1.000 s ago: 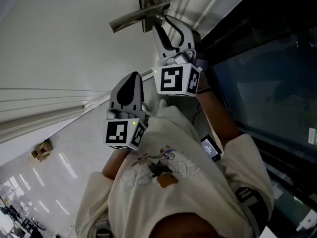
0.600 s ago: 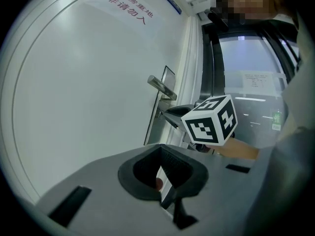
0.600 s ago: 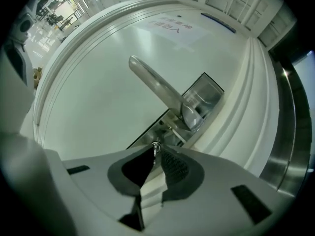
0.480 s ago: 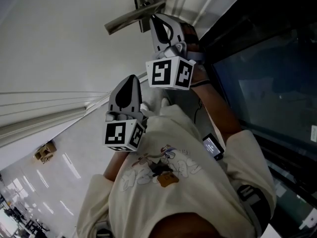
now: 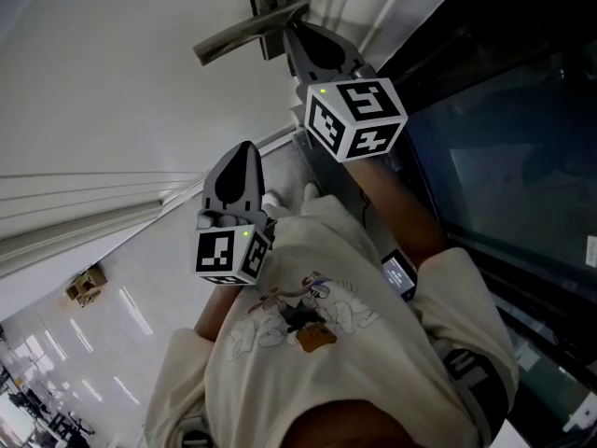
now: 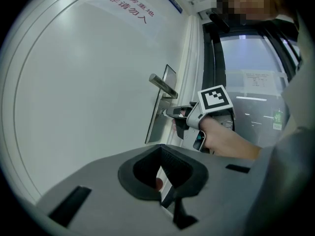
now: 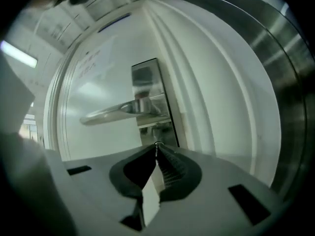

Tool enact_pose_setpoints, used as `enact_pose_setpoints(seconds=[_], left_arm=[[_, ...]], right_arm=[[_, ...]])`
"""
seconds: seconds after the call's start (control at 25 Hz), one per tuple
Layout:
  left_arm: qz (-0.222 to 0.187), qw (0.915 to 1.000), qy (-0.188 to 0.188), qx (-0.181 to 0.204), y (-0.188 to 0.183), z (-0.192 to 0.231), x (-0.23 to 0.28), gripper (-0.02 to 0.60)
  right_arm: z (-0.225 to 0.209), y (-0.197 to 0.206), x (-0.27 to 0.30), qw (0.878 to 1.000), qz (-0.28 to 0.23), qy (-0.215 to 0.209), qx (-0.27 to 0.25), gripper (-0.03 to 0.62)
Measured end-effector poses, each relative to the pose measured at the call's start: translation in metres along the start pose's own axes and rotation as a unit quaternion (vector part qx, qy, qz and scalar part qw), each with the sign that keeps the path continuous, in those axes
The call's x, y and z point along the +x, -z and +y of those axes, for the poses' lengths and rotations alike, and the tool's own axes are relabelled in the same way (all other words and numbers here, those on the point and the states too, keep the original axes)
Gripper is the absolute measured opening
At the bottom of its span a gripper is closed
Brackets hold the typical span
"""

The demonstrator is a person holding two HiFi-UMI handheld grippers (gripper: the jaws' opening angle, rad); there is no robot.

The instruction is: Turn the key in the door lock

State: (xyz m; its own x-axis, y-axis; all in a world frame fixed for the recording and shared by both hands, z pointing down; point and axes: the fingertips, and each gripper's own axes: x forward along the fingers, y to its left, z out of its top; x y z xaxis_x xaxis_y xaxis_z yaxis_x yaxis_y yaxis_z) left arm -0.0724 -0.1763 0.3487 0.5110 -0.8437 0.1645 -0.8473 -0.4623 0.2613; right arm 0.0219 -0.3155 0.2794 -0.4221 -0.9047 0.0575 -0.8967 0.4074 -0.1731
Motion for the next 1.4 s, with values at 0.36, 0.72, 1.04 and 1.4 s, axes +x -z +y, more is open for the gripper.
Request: enact_pose_setpoints(seconds=[0.36, 0.72, 1.04, 1.4], left_arm=[[-0.002, 1.0000, 0.008, -0.001, 0.000, -0.005, -0.001, 0.006], [0.004, 0.9999, 0.014, -0.003, 0.004, -0.002, 0.000, 0.006], [0.004, 0.9999, 0.015, -0.003, 0.003, -0.001, -0.001, 0.006], [0.008, 0.9999, 0.014, -0.001, 0.003, 0.010, 0.000, 0.006]], right_arm=[[-0.011, 0.005, -0.002, 0.907, -0.050, -0.046, 0.415, 0.018], [-0.015, 0.016, -0.001, 0.812, -0.073, -0.076, 0.575, 0.023], [-0.016, 0.017, -0.002, 0.775, -0.083, -0.081, 0.621, 0.023], [-0.014, 0.015, -0.004, 0.775, -0.088, -0.114, 0.615, 0.161]])
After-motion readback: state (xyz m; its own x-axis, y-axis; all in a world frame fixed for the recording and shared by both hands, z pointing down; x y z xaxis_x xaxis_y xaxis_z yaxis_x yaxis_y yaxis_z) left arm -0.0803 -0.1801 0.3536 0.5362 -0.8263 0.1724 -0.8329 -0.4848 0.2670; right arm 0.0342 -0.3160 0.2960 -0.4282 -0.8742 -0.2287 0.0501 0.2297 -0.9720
